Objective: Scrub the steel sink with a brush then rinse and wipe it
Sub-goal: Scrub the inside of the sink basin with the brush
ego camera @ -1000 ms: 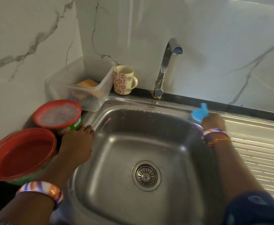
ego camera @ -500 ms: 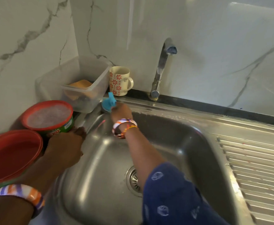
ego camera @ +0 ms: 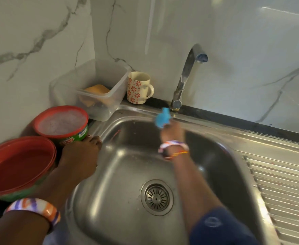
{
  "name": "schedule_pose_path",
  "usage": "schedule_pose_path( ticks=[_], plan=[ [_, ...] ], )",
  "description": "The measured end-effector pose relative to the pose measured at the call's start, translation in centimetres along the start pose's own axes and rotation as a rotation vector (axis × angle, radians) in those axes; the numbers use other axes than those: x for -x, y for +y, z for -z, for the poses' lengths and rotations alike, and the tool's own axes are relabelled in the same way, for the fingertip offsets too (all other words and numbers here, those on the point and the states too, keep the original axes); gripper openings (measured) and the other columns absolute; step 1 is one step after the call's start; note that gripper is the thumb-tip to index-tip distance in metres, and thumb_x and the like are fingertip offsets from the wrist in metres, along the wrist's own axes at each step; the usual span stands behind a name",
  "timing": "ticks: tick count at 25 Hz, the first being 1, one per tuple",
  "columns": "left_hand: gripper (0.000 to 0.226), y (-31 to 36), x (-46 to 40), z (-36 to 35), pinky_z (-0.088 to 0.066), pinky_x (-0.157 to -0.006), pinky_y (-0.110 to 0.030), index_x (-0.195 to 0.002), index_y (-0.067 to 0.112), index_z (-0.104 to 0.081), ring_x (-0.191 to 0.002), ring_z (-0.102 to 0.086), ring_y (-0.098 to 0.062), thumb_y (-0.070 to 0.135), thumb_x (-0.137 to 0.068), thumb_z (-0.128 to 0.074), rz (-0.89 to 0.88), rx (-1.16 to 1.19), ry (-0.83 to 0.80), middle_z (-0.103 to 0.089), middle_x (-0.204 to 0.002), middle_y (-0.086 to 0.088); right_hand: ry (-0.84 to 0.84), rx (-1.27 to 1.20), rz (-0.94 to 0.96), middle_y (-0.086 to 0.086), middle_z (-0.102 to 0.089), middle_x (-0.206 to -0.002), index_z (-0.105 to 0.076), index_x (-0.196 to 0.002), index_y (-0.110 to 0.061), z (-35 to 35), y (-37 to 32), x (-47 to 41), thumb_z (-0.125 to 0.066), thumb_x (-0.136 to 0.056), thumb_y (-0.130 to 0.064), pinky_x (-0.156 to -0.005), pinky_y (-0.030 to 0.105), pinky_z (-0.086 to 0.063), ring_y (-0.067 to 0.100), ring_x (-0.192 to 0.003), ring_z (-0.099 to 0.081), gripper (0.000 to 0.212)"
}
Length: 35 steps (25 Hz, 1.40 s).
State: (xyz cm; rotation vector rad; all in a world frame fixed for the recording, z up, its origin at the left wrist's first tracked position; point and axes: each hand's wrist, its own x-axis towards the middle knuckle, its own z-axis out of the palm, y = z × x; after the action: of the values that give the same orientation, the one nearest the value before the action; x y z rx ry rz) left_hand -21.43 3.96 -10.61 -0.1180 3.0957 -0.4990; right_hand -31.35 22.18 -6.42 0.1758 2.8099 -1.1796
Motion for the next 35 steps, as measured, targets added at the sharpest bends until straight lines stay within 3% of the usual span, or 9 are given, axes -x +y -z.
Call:
schedule_pose_path(
  ticks=[3,6,11,14,18,21,23,32,35],
  plan=[
    [0.067,-0.1,-0.1,-0.2,-0.048,-0.094,-0.031,-0.144,0.021,-0.025,-0.125,-0.049,-0.018,0.041,-0.088,-0.056,0.041,0.036,-0.005,-0.037,-0.146,0.002,-0.147,0.001,0.249,0.014,-0.056,-0.130,-0.052,-0.127,-0.007,-6.3,-4.0,-0.7,-0.038,-0.096,-0.014,-0.099,0.036,-0.043,0.030,-0.120,-0.054,0.035],
    [0.068,-0.2,-0.1,-0.3,-0.048,-0.092,-0.031,-0.144,0.020,-0.023,-0.124,-0.050,-0.017,0.043,-0.089,-0.055,0.036,0.032,0.008,-0.037,-0.144,0.002,-0.140,0.092,0.276,0.016,-0.060,-0.125,-0.057,-0.121,-0.003,-3.7,-2.8,-3.2,-0.037,-0.097,-0.014,-0.093,0.033,-0.045,0.030,-0.115,-0.057,0.034],
    [0.070,-0.1,0.0,-1.1,-0.046,-0.098,-0.032,-0.146,0.018,-0.022,-0.134,-0.037,-0.013,0.043,-0.088,-0.053,0.000,0.027,0.038,-0.029,-0.150,0.003,0.175,0.224,-0.071,0.025,-0.061,-0.118,-0.059,-0.119,0.006,9.7,9.1,-5.1,-0.041,-0.094,-0.008,-0.068,0.028,-0.042,0.037,-0.109,-0.058,0.033],
    [0.068,0.0,-0.1,-1.2,-0.047,-0.096,-0.032,-0.145,0.018,-0.024,-0.132,-0.040,-0.014,0.039,-0.088,-0.053,0.015,0.045,0.044,-0.030,-0.149,0.002,0.301,0.121,-0.204,0.027,-0.060,-0.118,-0.059,-0.117,0.009,12.7,11.1,-5.3,-0.042,-0.094,-0.009,-0.071,0.029,-0.042,0.040,-0.107,-0.059,0.033],
    [0.070,0.0,-0.3,-0.9,-0.048,-0.095,-0.031,-0.146,0.019,-0.021,-0.131,-0.042,-0.016,0.040,-0.088,-0.054,0.020,0.041,0.026,-0.031,-0.148,0.002,0.052,0.043,-0.040,0.017,-0.060,-0.122,-0.055,-0.126,-0.003,3.4,3.7,-3.6,-0.040,-0.096,-0.013,-0.053,0.022,-0.050,0.034,-0.110,-0.059,0.035],
    [0.067,-0.2,-0.3,-0.6,-0.047,-0.093,-0.030,-0.145,0.020,-0.024,-0.126,-0.048,-0.017,0.040,-0.088,-0.055,0.039,0.065,0.005,-0.036,-0.145,0.002,-0.087,0.033,0.245,0.016,-0.056,-0.130,-0.052,-0.128,-0.002,-4.8,-3.4,-2.1,-0.036,-0.097,-0.011,-0.091,0.026,-0.047,0.030,-0.121,-0.053,0.036],
    [0.068,-0.3,-0.3,-0.4,-0.046,-0.099,-0.030,-0.146,0.021,-0.023,-0.130,-0.044,-0.015,0.041,-0.089,-0.054,0.017,0.046,-0.001,-0.033,-0.148,0.003,-0.135,0.047,0.291,0.015,-0.057,-0.130,-0.054,-0.127,-0.005,-6.0,-4.6,-2.4,-0.036,-0.097,-0.015,-0.097,0.034,-0.043,0.031,-0.120,-0.054,0.036],
    [0.066,0.0,0.1,-1.0,-0.045,-0.100,-0.030,-0.144,0.021,-0.027,-0.134,-0.038,-0.012,0.040,-0.087,-0.053,0.007,0.060,0.033,-0.031,-0.149,0.005,0.314,0.163,-0.206,0.028,-0.060,-0.120,-0.058,-0.119,0.009,13.3,11.4,-4.8,-0.042,-0.095,-0.008,-0.086,0.035,-0.045,0.039,-0.111,-0.057,0.034],
    [0.064,-0.1,-0.3,-1.3,-0.046,-0.100,-0.031,-0.142,0.022,-0.030,-0.133,-0.041,-0.013,0.038,-0.086,-0.055,0.006,0.076,0.041,-0.033,-0.148,0.005,0.238,0.108,-0.159,0.026,-0.058,-0.123,-0.054,-0.123,0.007,10.9,8.8,-3.9,-0.040,-0.097,-0.009,-0.071,0.030,-0.047,0.035,-0.112,-0.057,0.034]
  ],
)
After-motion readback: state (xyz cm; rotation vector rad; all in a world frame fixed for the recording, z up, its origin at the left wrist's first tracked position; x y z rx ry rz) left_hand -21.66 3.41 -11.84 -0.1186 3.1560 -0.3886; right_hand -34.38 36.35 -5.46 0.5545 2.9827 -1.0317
